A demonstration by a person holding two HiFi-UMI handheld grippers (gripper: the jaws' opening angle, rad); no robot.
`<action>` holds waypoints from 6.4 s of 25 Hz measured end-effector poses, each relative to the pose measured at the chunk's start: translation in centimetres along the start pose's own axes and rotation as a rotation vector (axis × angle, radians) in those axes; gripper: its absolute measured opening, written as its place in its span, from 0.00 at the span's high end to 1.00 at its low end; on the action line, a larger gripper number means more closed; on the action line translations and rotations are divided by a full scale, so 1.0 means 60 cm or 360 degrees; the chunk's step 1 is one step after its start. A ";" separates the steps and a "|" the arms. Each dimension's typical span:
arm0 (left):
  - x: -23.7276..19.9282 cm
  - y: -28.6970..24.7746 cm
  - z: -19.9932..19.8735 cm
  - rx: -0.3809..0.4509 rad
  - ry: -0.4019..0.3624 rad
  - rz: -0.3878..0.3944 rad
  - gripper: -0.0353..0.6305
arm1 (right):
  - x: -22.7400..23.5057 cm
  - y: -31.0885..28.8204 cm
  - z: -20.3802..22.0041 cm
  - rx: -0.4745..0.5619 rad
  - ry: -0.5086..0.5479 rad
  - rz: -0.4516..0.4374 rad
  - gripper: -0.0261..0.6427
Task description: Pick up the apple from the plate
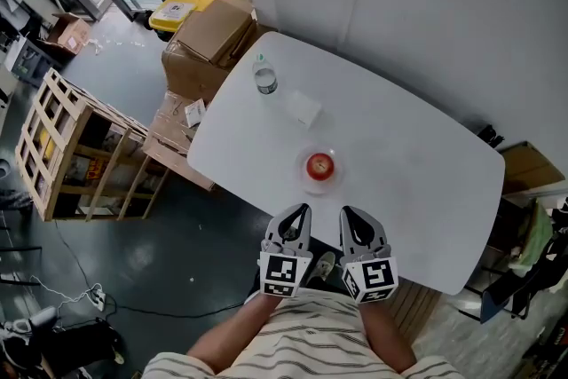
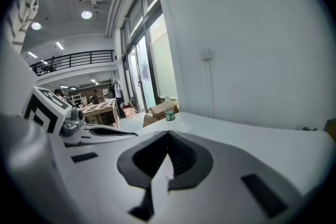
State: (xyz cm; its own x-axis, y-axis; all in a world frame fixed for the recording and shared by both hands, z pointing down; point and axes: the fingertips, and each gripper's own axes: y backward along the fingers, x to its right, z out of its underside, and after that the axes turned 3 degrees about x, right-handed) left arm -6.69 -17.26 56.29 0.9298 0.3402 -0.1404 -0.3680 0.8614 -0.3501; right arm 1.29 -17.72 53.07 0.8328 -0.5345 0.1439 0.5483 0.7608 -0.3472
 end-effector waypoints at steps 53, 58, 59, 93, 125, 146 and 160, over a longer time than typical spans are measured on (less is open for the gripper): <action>-0.040 -0.225 0.201 -0.0412 -0.0021 -0.0025 0.31 | 0.066 -0.007 0.028 -0.0064 -0.0080 0.0121 0.95; -0.041 -0.237 0.219 -0.0450 -0.0061 -0.0029 0.31 | 0.071 -0.002 0.032 -0.0078 -0.0081 0.0134 0.95; -0.042 -0.238 0.219 -0.0448 -0.0070 -0.0032 0.31 | 0.072 -0.002 0.030 -0.0075 -0.0082 0.0139 0.95; -0.049 -0.283 0.229 -0.0453 -0.0201 -0.0026 0.31 | 0.069 0.003 0.028 -0.0082 -0.0031 0.0183 0.95; -0.034 -0.278 0.204 -0.0415 -0.0244 -0.0007 0.38 | 0.085 0.009 0.023 -0.0069 -0.0036 0.0192 0.95; -0.031 -0.208 0.117 -0.0260 -0.0147 -0.0049 0.38 | 0.069 0.022 -0.010 0.0011 -0.0006 0.0161 0.95; -0.010 -0.163 0.045 -0.0137 -0.0133 -0.0057 0.38 | 0.072 0.036 -0.050 0.0108 0.0009 0.0142 0.95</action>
State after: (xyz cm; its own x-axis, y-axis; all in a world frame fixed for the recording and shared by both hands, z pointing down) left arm -3.65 -24.87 62.29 0.9380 0.3429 -0.0498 -0.3298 0.8392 -0.4325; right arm 5.84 -19.45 50.15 0.8784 -0.4651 0.1100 0.4758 0.8287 -0.2947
